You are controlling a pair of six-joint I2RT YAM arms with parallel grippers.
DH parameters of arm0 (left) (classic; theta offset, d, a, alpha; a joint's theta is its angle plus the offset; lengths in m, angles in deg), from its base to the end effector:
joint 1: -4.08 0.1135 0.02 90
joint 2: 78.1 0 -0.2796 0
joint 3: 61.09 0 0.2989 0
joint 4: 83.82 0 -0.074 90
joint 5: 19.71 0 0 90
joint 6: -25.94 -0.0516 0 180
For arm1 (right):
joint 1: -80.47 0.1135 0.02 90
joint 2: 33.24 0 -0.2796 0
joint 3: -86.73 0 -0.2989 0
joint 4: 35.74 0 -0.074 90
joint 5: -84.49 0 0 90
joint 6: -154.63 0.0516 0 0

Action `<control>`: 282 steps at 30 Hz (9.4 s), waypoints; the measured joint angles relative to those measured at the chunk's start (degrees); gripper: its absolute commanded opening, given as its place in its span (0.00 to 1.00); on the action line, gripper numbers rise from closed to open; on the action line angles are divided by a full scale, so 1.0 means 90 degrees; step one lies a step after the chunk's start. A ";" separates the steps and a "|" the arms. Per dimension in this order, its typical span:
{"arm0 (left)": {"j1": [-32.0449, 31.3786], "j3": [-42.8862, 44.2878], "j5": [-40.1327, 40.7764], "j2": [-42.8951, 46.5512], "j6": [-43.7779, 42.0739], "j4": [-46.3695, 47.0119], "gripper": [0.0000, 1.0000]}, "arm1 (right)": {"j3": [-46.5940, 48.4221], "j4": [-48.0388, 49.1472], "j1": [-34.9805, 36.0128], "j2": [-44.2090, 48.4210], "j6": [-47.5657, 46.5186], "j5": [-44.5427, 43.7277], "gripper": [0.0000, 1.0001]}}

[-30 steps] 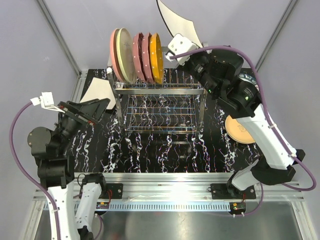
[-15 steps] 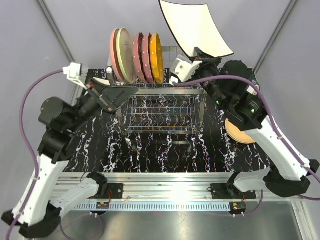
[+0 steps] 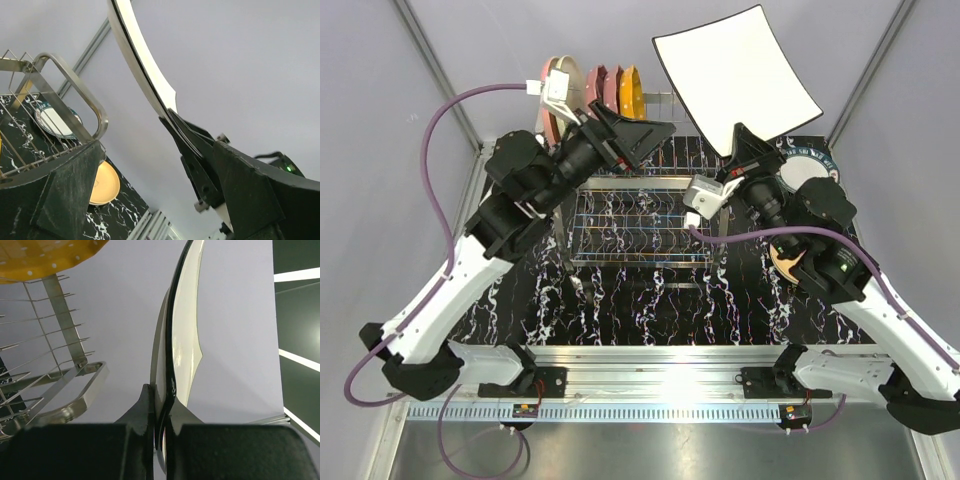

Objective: Unload the plates from the dish rack
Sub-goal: Pass the plate from the right arm to the left, then place the plate on the table

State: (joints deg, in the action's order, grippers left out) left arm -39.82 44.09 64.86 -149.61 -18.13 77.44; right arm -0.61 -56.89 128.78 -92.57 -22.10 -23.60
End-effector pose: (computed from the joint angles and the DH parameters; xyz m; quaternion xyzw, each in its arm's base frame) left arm 0.2137 -0.2124 0.5767 0.0268 0.6091 -0.5797 0.5405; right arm 0.1765 0.1741 0.5442 -0.5264 0.3502 -0.3461 0.6932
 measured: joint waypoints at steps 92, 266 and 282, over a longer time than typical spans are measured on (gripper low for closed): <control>0.0865 0.0551 0.1387 -0.0216 0.0090 -0.0078 0.00 | -0.1841 -0.0517 0.0075 0.2521 -0.1321 0.1229 1.00; 0.7223 -0.3388 -0.1166 -0.5076 0.2186 0.3774 0.84 | -0.3109 -0.3684 -0.4381 0.0423 0.6169 0.5739 1.00; 0.7206 -0.1967 -0.0753 -0.4969 0.1311 0.0673 0.95 | -0.3143 -0.3682 -0.4386 0.0634 0.6164 0.5744 1.00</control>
State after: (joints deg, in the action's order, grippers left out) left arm 25.03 26.39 58.08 -194.33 -6.32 83.49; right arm -28.90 -90.02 89.31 -86.86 33.37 28.09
